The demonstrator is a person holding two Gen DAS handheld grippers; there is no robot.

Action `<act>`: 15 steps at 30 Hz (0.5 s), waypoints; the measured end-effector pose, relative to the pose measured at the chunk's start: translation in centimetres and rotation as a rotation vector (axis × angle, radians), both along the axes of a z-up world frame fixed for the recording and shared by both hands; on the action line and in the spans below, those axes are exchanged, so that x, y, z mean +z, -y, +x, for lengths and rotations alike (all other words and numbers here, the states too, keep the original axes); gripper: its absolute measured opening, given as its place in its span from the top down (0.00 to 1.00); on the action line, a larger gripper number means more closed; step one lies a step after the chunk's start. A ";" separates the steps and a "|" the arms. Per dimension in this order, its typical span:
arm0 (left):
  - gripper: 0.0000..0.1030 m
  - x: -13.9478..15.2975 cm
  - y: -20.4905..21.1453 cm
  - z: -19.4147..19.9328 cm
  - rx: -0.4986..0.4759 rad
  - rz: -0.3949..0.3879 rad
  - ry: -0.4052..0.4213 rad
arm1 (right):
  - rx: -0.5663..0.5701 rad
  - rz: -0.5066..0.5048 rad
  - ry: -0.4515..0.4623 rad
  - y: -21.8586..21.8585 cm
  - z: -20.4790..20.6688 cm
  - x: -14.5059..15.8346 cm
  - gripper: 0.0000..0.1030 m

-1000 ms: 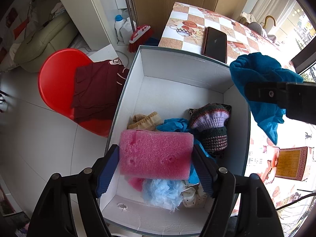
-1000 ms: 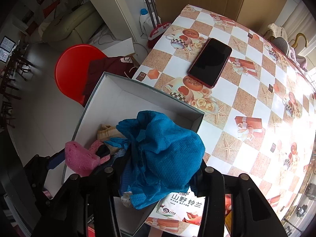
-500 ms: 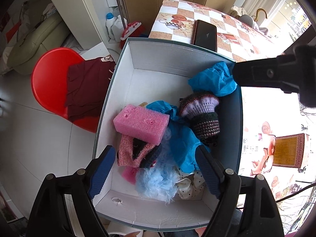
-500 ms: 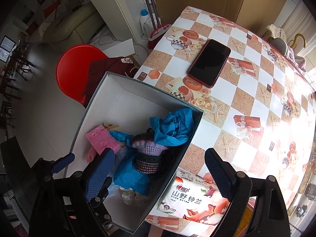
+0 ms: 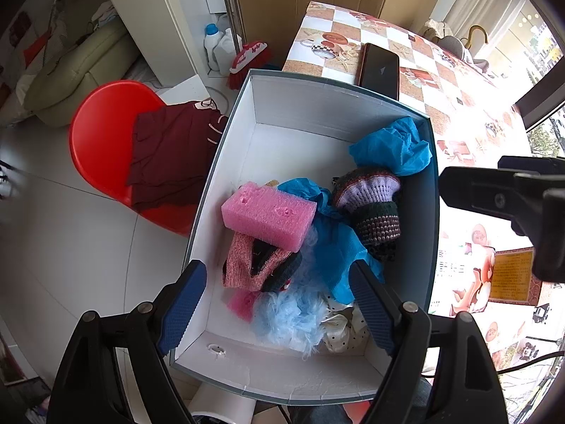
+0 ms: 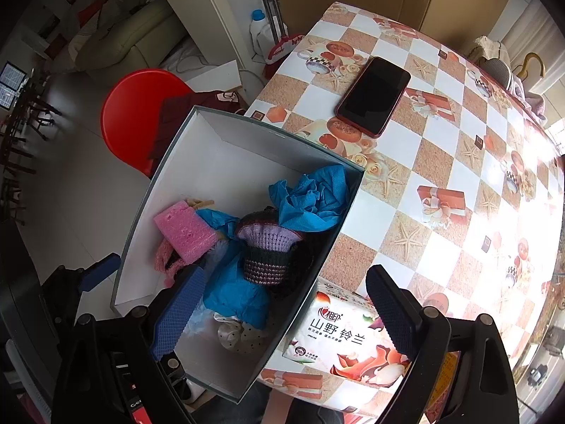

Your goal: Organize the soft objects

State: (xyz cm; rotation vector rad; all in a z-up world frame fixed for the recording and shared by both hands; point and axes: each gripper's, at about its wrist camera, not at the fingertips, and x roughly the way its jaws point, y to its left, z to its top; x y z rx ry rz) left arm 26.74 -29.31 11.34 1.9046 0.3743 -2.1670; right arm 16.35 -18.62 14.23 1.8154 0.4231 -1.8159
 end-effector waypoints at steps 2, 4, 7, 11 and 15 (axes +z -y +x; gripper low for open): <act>0.17 0.0 -0.1 0.1 -0.006 0.002 0.000 | 0.001 0.003 -0.002 -0.1 0.3 0.1 0.09; 0.17 0.0 -0.3 0.3 -0.020 0.009 0.002 | 0.003 0.008 -0.002 -0.1 0.6 0.1 0.09; 0.17 0.0 -0.6 0.7 -0.049 0.016 0.010 | 0.011 0.019 0.000 -0.1 1.3 0.1 0.09; 0.17 0.0 -1.2 1.8 -0.094 0.015 0.021 | 0.019 0.045 0.008 -0.5 2.6 -0.2 0.09; 0.17 0.1 -1.6 3.3 -0.122 0.013 0.035 | 0.007 0.064 0.009 -1.1 3.9 -0.3 0.09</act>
